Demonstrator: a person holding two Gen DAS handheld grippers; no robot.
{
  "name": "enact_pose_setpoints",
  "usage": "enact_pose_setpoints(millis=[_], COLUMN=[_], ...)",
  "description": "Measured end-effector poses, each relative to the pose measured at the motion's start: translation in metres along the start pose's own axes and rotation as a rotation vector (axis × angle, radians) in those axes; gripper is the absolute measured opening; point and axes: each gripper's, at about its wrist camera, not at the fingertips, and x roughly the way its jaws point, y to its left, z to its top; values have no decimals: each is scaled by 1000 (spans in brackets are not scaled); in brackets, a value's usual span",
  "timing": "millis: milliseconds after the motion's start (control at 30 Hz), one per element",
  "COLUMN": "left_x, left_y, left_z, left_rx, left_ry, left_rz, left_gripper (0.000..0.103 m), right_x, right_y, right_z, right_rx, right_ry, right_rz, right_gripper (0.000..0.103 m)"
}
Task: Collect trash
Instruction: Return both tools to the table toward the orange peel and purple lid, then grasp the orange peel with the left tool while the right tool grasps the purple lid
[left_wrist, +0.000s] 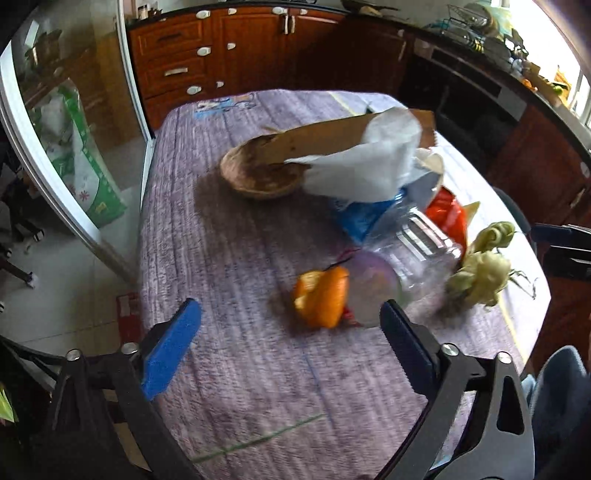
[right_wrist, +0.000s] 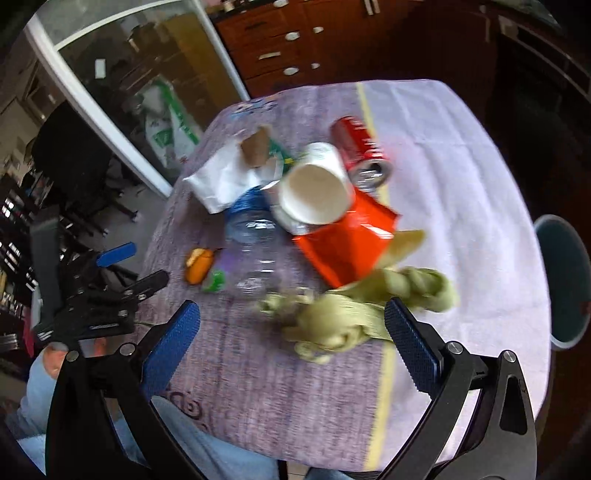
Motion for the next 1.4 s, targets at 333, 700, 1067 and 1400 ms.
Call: enact_pose_setpoints(millis=[333,700,1067,1400], left_x=[30,51,37,36], left_y=[-4,-14,9,16], left_z=[1,-2,-21,-25], left_rx=[82,120,56,21], left_ry=[39,55,76,87], left_rz=[-57,-120,-150,-160], left_gripper=[84,25,23,28], right_x=[15,41,95,123], right_y=[34,48,62,63], right_z=[12,10,6,10], right_rx=[-48,-53,-39,34], right_ry=[-32,61,190,181], right_rz=[18,91,145,140], right_gripper=[96,49,23,36])
